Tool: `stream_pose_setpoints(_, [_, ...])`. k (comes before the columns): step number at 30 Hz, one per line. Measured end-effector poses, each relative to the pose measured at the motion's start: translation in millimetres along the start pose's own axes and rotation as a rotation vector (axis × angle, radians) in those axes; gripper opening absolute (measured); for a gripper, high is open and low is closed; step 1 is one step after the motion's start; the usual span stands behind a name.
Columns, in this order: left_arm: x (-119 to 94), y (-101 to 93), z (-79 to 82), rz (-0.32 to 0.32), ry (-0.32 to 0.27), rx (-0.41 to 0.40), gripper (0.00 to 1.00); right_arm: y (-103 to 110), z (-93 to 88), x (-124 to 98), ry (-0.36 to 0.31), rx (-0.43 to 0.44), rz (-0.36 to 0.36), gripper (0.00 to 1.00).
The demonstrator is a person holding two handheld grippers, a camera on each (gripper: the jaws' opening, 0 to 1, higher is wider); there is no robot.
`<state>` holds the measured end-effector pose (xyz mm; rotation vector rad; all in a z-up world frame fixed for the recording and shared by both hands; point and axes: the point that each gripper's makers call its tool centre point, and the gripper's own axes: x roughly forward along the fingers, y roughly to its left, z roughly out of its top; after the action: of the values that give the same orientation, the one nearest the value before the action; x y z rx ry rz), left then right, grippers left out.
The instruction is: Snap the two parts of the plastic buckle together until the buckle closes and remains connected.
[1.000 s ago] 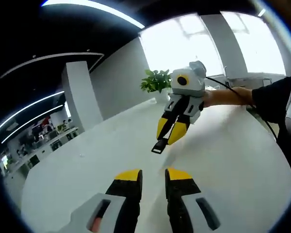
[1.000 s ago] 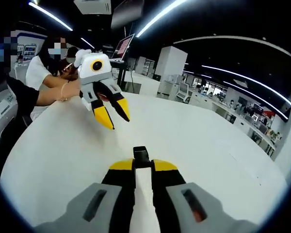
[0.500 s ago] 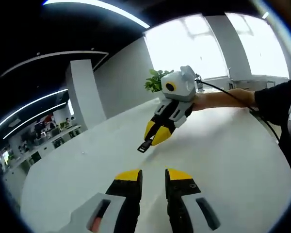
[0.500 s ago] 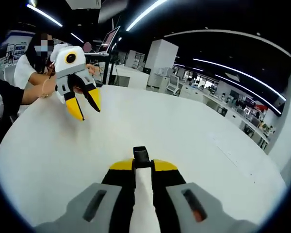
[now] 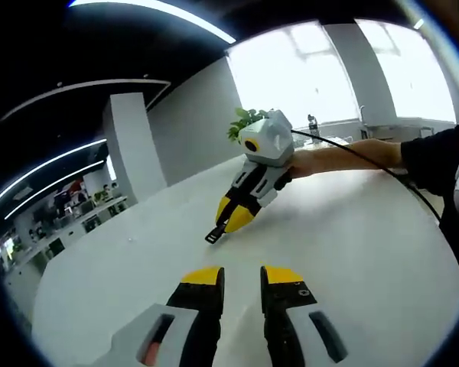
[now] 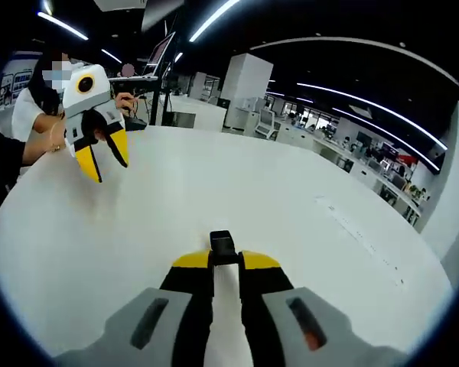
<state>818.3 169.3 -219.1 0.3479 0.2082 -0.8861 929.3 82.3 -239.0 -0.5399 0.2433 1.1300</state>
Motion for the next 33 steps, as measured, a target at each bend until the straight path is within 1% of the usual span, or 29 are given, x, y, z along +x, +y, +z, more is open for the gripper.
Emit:
stream_pose_setpoints(12, [0.7,-0.6,-0.4,0.0,0.003,0.002,0.18,-8.2,-4.1,6.3,0.005,0.035,0.002,0.12])
stream_pose_setpoints(33, [2.2,-0.4,-1.3,-0.001,0.008,0.003,0.18,-20.4,-11.3,8.5,0.003,0.074,-0.031,0.12])
